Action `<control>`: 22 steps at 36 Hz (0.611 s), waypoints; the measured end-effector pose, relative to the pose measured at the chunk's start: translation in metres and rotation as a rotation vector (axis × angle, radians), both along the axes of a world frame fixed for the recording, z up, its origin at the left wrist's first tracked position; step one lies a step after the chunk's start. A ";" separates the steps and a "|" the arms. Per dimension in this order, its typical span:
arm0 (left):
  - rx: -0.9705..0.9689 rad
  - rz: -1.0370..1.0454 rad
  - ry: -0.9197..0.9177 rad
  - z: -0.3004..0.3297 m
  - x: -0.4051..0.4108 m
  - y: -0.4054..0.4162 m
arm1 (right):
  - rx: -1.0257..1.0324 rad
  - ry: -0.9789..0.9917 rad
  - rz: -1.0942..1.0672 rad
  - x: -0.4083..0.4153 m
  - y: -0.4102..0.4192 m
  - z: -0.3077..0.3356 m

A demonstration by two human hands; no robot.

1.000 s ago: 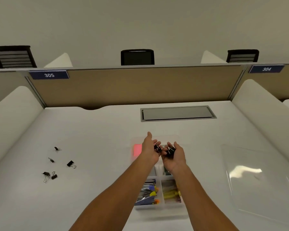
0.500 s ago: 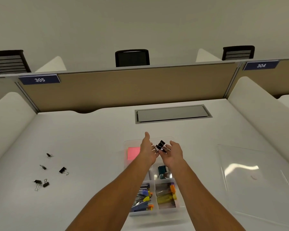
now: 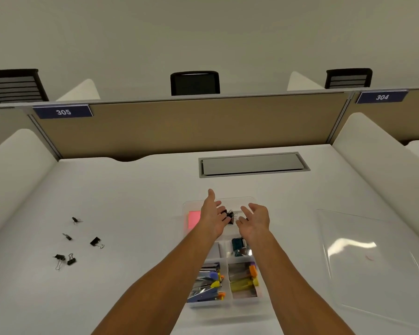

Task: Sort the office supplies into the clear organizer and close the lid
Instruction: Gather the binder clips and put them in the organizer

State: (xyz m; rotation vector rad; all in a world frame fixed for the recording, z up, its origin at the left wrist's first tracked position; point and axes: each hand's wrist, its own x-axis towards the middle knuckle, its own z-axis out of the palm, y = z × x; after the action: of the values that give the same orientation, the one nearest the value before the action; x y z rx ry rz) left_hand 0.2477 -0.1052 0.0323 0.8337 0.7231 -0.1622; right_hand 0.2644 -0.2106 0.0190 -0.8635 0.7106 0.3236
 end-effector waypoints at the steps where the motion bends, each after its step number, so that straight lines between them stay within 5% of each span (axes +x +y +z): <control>1: 0.000 0.006 -0.009 0.000 -0.001 0.001 | 0.019 -0.011 0.003 -0.001 0.001 0.001; 22: 0.164 0.261 -0.135 0.012 -0.063 0.092 | 0.143 -0.097 0.248 -0.040 0.100 0.020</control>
State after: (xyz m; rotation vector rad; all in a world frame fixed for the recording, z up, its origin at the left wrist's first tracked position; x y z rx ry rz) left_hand 0.1845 -0.0132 0.0443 0.8884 0.7175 0.1883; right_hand 0.2240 -0.1103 0.0386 -0.8262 0.4846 0.5443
